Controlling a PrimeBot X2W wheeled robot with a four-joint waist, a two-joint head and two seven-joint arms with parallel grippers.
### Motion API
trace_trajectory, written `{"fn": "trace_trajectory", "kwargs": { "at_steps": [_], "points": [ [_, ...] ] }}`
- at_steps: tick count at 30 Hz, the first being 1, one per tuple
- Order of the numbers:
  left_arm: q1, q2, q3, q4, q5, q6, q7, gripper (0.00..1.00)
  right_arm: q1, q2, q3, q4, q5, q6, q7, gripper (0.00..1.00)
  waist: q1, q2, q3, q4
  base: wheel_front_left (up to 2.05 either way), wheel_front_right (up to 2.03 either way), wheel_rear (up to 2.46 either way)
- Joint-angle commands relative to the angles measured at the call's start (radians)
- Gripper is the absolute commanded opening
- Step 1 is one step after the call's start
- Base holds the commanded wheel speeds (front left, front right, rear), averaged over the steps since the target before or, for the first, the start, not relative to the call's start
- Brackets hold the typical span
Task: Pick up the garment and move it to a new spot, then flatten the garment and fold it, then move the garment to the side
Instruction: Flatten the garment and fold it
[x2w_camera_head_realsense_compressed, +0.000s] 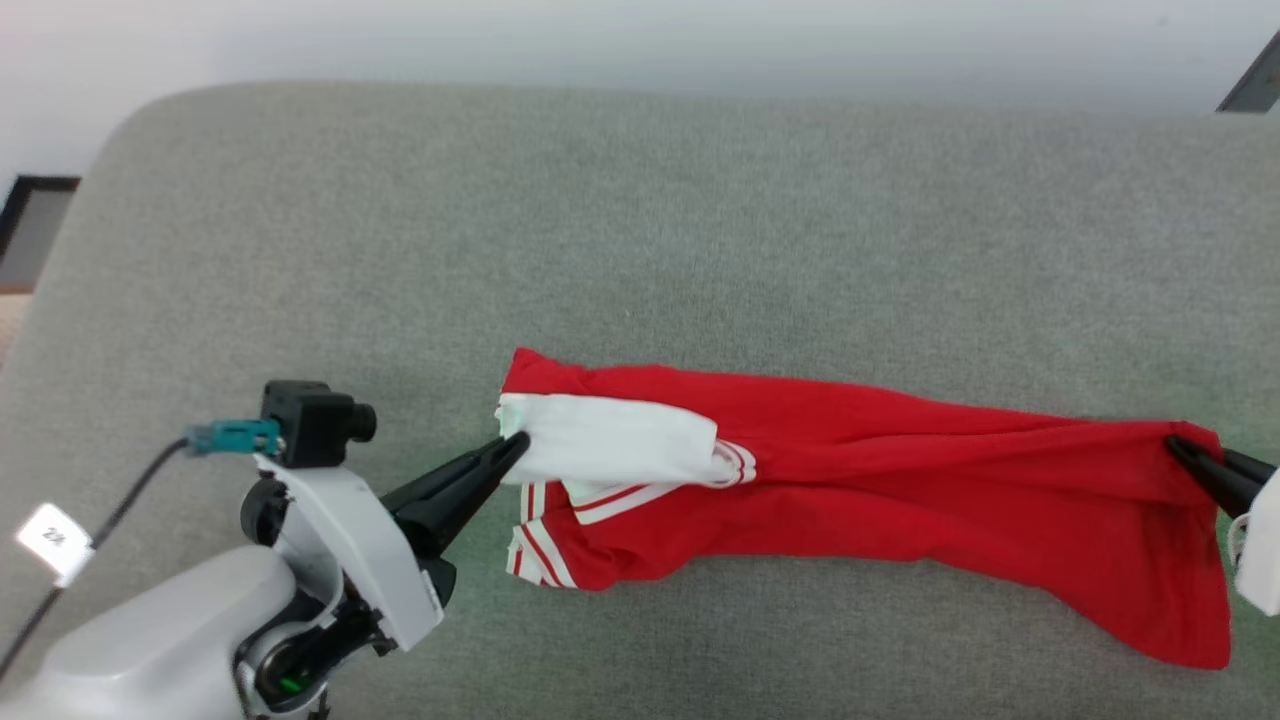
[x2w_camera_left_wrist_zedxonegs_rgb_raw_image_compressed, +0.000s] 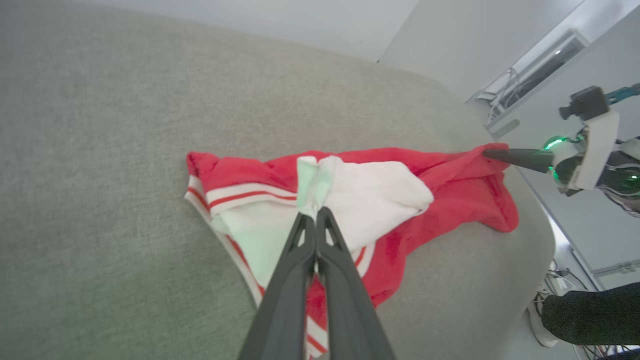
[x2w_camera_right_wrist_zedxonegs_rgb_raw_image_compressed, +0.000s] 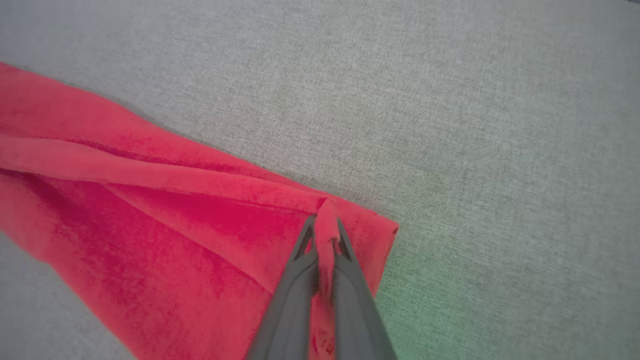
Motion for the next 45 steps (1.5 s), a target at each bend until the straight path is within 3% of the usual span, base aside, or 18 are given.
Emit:
{"fn": "trace_trajectory", "kwargs": {
  "at_steps": [1,10,11,12,13,14,15,16,19,23,29,38,45],
  "points": [
    [0.007,-0.028,-0.006,0.053,0.012,0.002,-0.007,0.00,0.015,0.026,-0.019,0.005,-0.041,-0.001,-0.005,0.00,0.0000,0.0000,0.038,-0.006,0.00,0.00,0.00],
    [0.016,-0.110,-0.031,0.205,0.040,0.002,-0.019,0.00,0.027,0.120,-0.058,0.039,-0.132,-0.001,0.004,0.00,0.0000,0.0000,0.073,-0.033,0.00,0.00,0.00],
    [0.015,-0.114,-0.032,0.213,0.046,0.002,-0.024,0.17,0.027,0.128,-0.064,0.037,-0.136,-0.001,-0.004,0.00,0.0000,0.0000,0.073,-0.034,0.00,0.00,0.00],
    [0.015,-0.117,-0.032,0.219,0.050,0.002,-0.030,0.33,0.029,0.133,-0.069,0.034,-0.137,-0.001,-0.009,0.13,0.0000,0.0000,0.070,-0.034,0.00,0.00,0.00],
    [0.016,-0.120,-0.033,0.223,0.056,0.002,-0.035,0.45,0.030,0.139,-0.073,0.029,-0.135,-0.001,-0.017,0.41,0.0000,0.0000,0.065,-0.035,0.00,0.00,0.00],
    [0.018,-0.119,-0.031,0.228,0.063,0.002,-0.041,0.64,0.032,0.143,-0.081,0.023,-0.129,-0.001,-0.020,0.65,0.0000,0.0000,0.060,-0.035,0.00,0.00,0.00],
    [0.022,-0.120,-0.024,0.231,0.068,0.002,-0.046,0.93,0.037,0.145,-0.094,0.017,-0.119,-0.001,-0.027,1.00,0.0000,0.0000,0.054,-0.034,0.00,0.00,0.00],
    [0.030,-0.122,-0.015,0.230,0.070,0.002,-0.050,1.00,0.043,0.147,-0.106,0.011,-0.113,-0.001,-0.030,1.00,0.0000,0.0000,0.046,-0.033,0.00,0.00,0.00],
    [0.051,-0.120,0.014,0.227,0.084,0.002,-0.055,1.00,0.057,0.146,-0.132,-0.005,-0.098,-0.001,-0.040,1.00,0.0000,0.0000,0.029,-0.029,0.00,0.00,0.00],
    [0.141,-0.150,0.175,0.213,0.138,0.002,-0.057,1.00,0.116,0.137,-0.201,-0.028,-0.057,-0.001,-0.034,1.00,0.0000,0.0000,-0.009,-0.010,0.00,0.00,0.00],
    [0.344,-0.258,0.434,0.200,0.278,0.002,-0.058,1.00,0.220,0.153,-0.307,-0.011,0.004,-0.001,0.008,1.00,0.0000,0.0000,-0.050,0.040,0.00,0.00,0.00],
    [0.550,-0.411,0.706,0.200,0.520,0.002,-0.057,1.00,0.311,0.173,-0.406,0.054,0.034,-0.001,0.083,1.00,0.0000,0.0000,-0.085,0.113,0.00,0.00,0.00],
    [0.640,-0.504,0.924,0.166,0.806,0.003,-0.056,1.00,0.319,0.216,-0.464,0.120,0.024,-0.001,0.157,1.00,0.0000,0.0000,-0.111,0.142,0.00,0.00,0.00]
  ]
}}
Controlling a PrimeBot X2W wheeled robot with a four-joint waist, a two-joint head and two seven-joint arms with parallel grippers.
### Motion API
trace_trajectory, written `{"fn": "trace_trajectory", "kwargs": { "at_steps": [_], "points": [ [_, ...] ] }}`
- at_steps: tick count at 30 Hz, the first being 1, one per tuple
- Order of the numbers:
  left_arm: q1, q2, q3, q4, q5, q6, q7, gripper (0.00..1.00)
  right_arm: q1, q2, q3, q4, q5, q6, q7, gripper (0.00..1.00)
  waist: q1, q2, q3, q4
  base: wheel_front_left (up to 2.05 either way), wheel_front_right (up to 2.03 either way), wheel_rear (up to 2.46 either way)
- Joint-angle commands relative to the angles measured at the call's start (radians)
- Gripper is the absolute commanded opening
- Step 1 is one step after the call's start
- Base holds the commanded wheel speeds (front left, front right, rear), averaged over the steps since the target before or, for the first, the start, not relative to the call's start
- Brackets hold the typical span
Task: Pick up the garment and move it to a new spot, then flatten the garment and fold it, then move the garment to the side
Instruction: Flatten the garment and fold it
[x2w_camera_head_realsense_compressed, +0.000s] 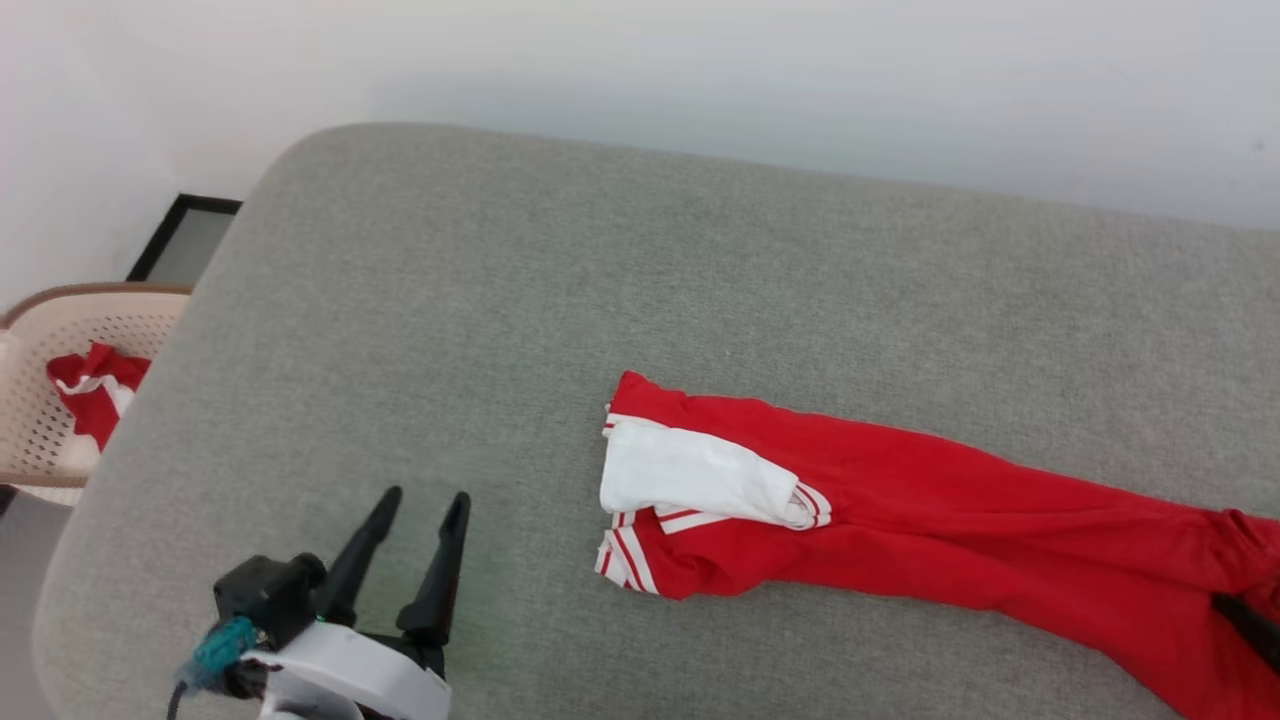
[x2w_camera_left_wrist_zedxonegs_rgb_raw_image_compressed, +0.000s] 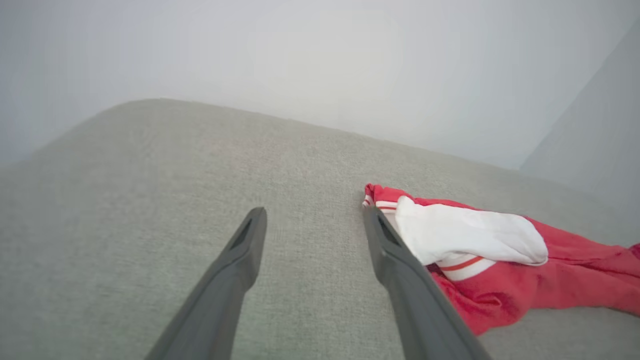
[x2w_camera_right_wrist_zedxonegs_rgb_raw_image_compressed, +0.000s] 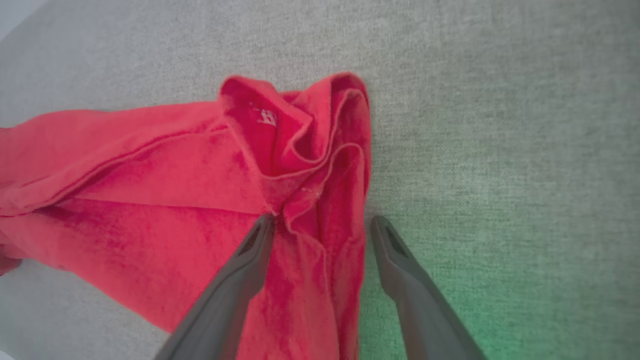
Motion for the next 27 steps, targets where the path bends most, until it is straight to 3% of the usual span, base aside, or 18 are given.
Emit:
{"fn": "trace_trajectory", "kwargs": {
  "at_steps": [1,7,15,16,18,19,27],
  "points": [
    [0.019,-0.017,0.039,-0.021,0.073,0.008,-0.001,1.00,-0.005,0.016,-0.015,0.022,-0.012,-0.002,0.019,1.00,0.0000,0.0000,-0.013,0.012,0.00,0.00,0.00],
    [0.074,-0.083,0.166,-0.113,0.340,0.017,-0.001,1.00,-0.067,0.073,-0.098,0.106,-0.099,-0.002,0.081,1.00,0.0000,0.0000,-0.017,0.010,0.00,0.00,0.00],
    [0.097,-0.160,0.236,-0.136,0.468,0.006,-0.001,1.00,-0.146,0.205,-0.151,0.224,-0.242,-0.002,0.223,1.00,0.0000,0.0000,-0.004,0.000,0.00,0.00,0.00],
    [0.096,-0.162,0.237,-0.132,0.481,0.004,-0.001,1.00,-0.152,0.221,-0.151,0.226,-0.255,-0.001,0.233,0.81,0.0000,0.0000,-0.001,0.000,0.00,0.00,0.00],
    [0.093,-0.172,0.242,-0.126,0.487,0.002,-0.001,1.00,-0.165,0.252,-0.160,0.220,-0.272,0.000,0.227,0.07,0.0000,0.0000,0.005,-0.003,0.00,0.00,0.00],
    [0.093,-0.172,0.244,-0.125,0.494,0.001,-0.001,1.00,-0.172,0.263,-0.165,0.215,-0.277,0.000,0.224,0.00,0.0000,0.0000,0.008,-0.004,0.00,0.00,0.00],
    [0.103,-0.166,0.250,-0.127,0.499,0.000,-0.001,1.00,-0.220,0.228,-0.273,0.148,-0.308,-0.002,0.142,0.00,0.0000,0.0000,0.021,-0.038,0.00,0.00,0.00]
  ]
}}
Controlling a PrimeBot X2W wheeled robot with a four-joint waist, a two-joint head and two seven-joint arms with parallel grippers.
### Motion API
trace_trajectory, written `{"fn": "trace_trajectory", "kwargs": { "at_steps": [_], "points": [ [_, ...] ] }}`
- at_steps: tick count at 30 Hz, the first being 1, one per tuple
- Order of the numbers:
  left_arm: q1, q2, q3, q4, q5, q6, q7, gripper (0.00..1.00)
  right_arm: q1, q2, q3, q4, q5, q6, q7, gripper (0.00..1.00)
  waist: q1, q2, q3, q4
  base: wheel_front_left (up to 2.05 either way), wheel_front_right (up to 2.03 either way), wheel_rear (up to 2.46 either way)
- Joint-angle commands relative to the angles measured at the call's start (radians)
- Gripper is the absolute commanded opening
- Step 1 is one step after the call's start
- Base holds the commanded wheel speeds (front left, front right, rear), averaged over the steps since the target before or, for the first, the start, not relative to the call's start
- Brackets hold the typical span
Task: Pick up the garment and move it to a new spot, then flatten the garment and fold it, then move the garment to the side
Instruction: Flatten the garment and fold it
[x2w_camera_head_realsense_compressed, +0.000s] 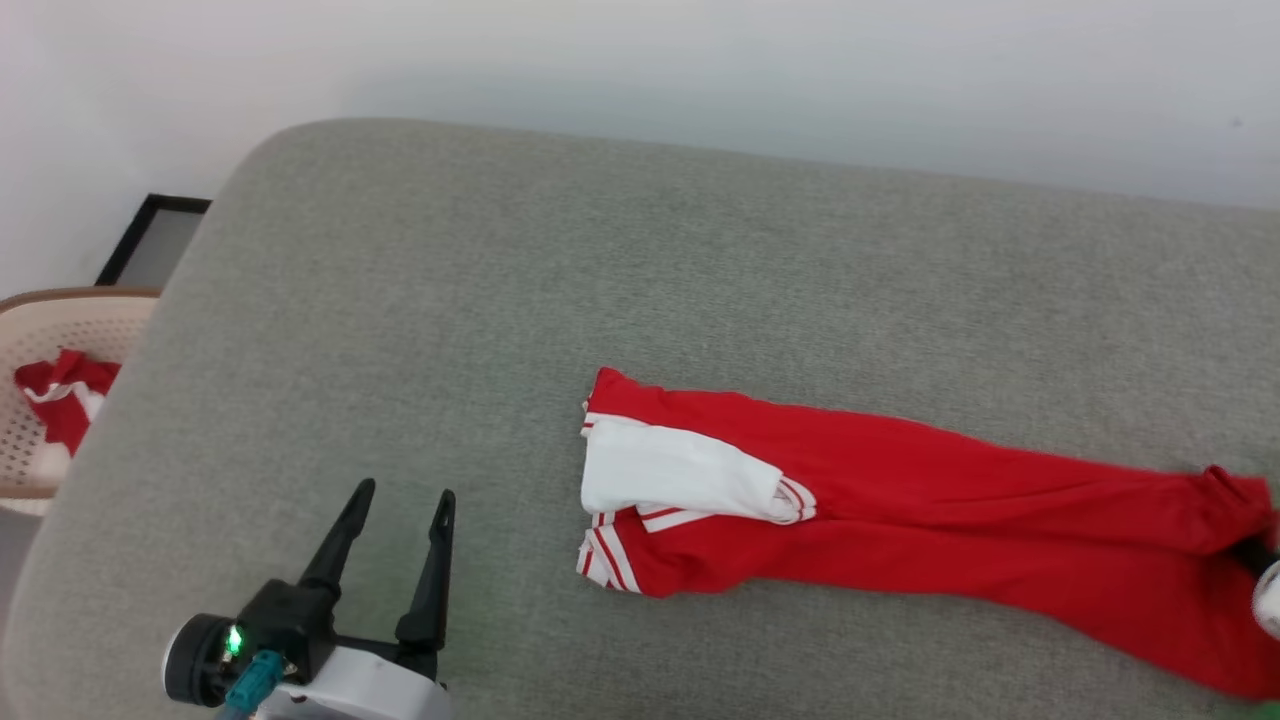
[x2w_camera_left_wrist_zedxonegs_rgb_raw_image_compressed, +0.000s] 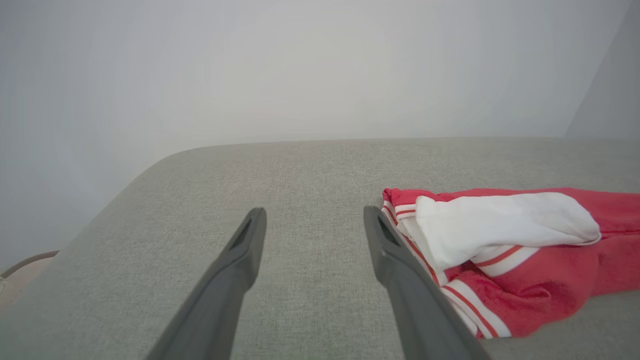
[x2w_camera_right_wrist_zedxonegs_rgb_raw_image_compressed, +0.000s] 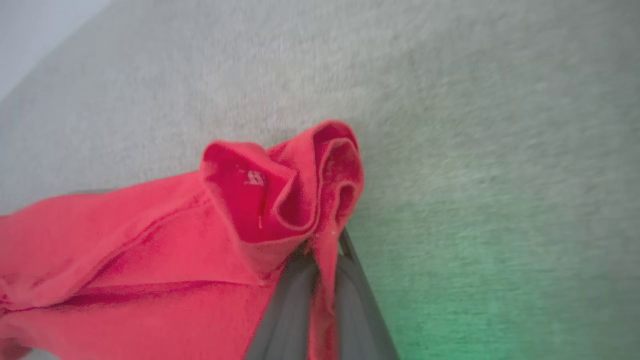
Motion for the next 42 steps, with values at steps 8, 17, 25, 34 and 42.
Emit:
{"fn": "trace_trajectory", "kwargs": {
  "at_steps": [8,17,25,34,42],
  "points": [
    [0.008,0.000,0.001,-0.022,-0.004,-0.002,-0.001,1.00,-0.047,-0.112,-0.157,0.017,-0.051,-0.002,-0.093,0.00,0.0000,0.0000,0.036,-0.070,0.00,0.00,0.00],
    [-0.004,0.002,-0.004,-0.015,-0.013,-0.002,-0.001,1.00,-0.091,-0.179,-0.264,0.107,-0.115,-0.002,-0.190,0.00,0.0000,0.0000,0.045,-0.089,0.00,0.00,0.00],
    [0.017,-0.013,-0.016,0.002,-0.028,-0.002,-0.001,1.00,0.006,-0.120,-0.048,-0.141,-0.003,-0.002,-0.127,0.00,0.0000,0.0000,0.015,-0.077,0.00,0.00,0.00],
    [0.028,-0.037,-0.023,0.012,-0.043,-0.002,-0.001,1.00,0.078,-0.014,0.205,-0.543,0.070,-0.002,0.021,0.00,0.0000,0.0000,0.013,-0.052,0.00,0.00,0.00],
    [-0.003,-0.048,-0.041,0.018,-0.055,-0.002,-0.001,1.00,0.018,0.051,0.356,-0.591,0.034,-0.002,0.059,0.00,0.0000,0.0000,0.038,-0.015,0.00,0.00,0.00]
  ]
}}
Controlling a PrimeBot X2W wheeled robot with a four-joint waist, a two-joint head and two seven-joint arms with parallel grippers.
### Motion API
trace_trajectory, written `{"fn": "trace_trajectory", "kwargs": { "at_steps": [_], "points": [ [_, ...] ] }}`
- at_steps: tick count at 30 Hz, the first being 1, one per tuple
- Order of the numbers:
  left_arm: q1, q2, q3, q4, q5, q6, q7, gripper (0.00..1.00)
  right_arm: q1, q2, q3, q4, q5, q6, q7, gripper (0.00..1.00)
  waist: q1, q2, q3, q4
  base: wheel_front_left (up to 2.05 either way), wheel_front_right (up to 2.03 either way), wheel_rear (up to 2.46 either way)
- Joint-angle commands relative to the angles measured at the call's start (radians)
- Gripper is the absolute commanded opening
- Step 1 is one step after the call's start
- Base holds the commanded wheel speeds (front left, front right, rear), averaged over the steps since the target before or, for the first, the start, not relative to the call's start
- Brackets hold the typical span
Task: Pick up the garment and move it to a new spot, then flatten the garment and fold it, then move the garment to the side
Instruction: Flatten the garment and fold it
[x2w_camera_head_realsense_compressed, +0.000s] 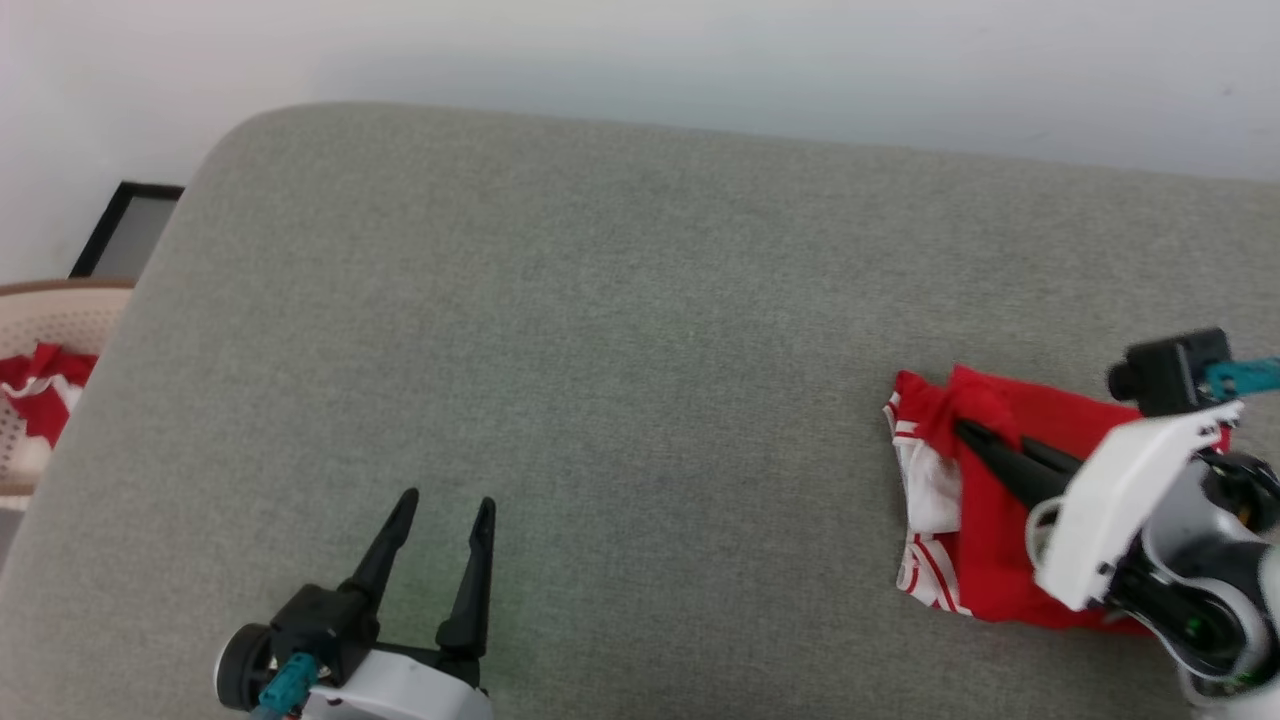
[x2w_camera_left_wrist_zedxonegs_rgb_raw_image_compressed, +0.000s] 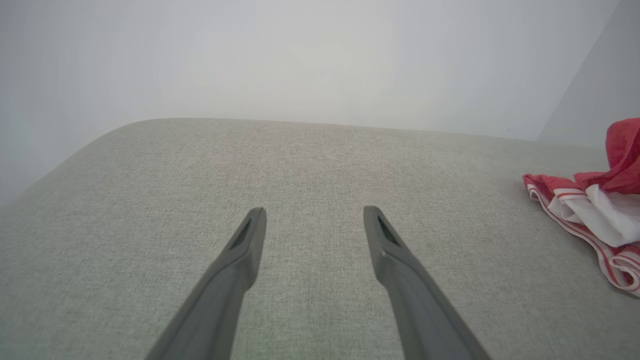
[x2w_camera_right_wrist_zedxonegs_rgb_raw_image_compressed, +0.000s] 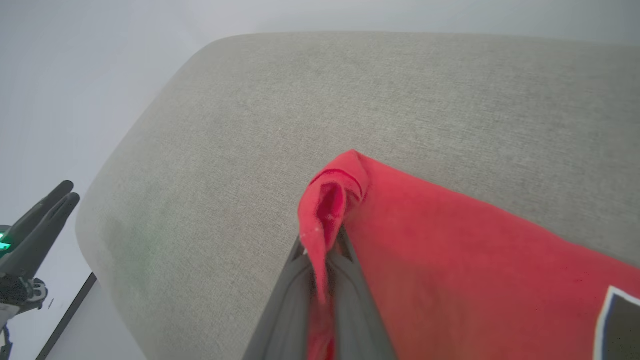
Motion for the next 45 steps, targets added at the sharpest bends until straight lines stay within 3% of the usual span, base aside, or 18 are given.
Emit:
{"fn": "trace_trajectory", "kwargs": {
  "at_steps": [1,8,9,15,16,17,18,19,26,29,36,45],
  "points": [
    [-0.010,-0.005,0.000,0.003,-0.008,-0.002,-0.001,1.00,-0.023,0.010,0.019,0.006,-0.017,-0.001,-0.011,0.00,0.0000,0.0000,0.015,0.015,0.00,0.00,0.00],
    [-0.030,-0.022,-0.019,0.016,-0.016,-0.002,-0.001,1.00,-0.088,0.024,0.103,0.104,-0.063,-0.001,-0.059,0.00,0.0000,0.0000,0.044,0.045,0.00,0.00,0.00],
    [-0.036,-0.028,-0.025,0.022,-0.020,-0.002,-0.001,1.00,-0.091,0.016,0.120,0.167,-0.077,-0.001,-0.086,0.00,0.0000,0.0000,0.046,0.054,0.00,0.00,0.00],
    [-0.032,-0.035,-0.028,0.033,-0.027,-0.002,-0.001,1.00,-0.105,0.014,0.169,0.280,-0.063,-0.001,-0.167,0.00,0.0000,0.0000,0.027,0.054,0.00,0.00,0.00],
    [-0.028,-0.034,-0.024,0.033,-0.028,-0.002,-0.001,1.00,-0.108,0.015,0.172,0.286,-0.056,-0.001,-0.178,0.12,0.0000,0.0000,0.021,0.050,0.00,0.00,0.00],
    [-0.023,-0.032,-0.023,0.034,-0.029,-0.002,-0.001,1.00,-0.111,0.016,0.174,0.291,-0.049,-0.001,-0.188,0.12,0.0000,0.0000,0.014,0.046,0.00,0.00,0.00],
    [-0.017,-0.029,-0.022,0.034,-0.030,-0.002,-0.001,1.00,-0.112,0.018,0.172,0.295,-0.037,-0.001,-0.195,0.49,0.0000,0.0000,0.008,0.040,0.00,0.00,0.00],
    [-0.012,-0.025,-0.021,0.034,-0.030,-0.002,-0.001,1.00,-0.112,0.019,0.168,0.300,-0.024,-0.001,-0.202,1.00,0.0000,0.0000,0.000,0.033,0.00,0.00,0.00],
    [0.010,-0.004,-0.023,0.034,-0.039,-0.002,-0.001,1.00,-0.118,-0.026,0.138,0.287,0.060,-0.001,-0.253,1.00,0.0000,0.0000,-0.045,-0.028,0.00,0.00,0.00],
    [0.015,0.002,-0.028,0.044,-0.041,-0.002,-0.001,1.00,-0.104,-0.074,0.146,0.274,0.089,-0.001,-0.303,1.00,0.0000,0.0000,-0.067,-0.054,0.00,0.00,0.00],
    [0.000,0.020,-0.048,0.099,-0.053,-0.002,-0.001,1.00,-0.056,-0.180,0.204,0.344,0.102,-0.001,-0.565,1.00,0.0000,0.0000,-0.103,-0.102,0.00,0.00,0.00],
    [0.009,0.041,0.010,0.117,-0.063,-0.002,-0.001,1.00,-0.041,-0.165,0.299,0.493,0.059,-0.001,-0.902,1.00,0.0000,0.0000,-0.152,-0.147,0.00,0.00,0.00]
  ]
}}
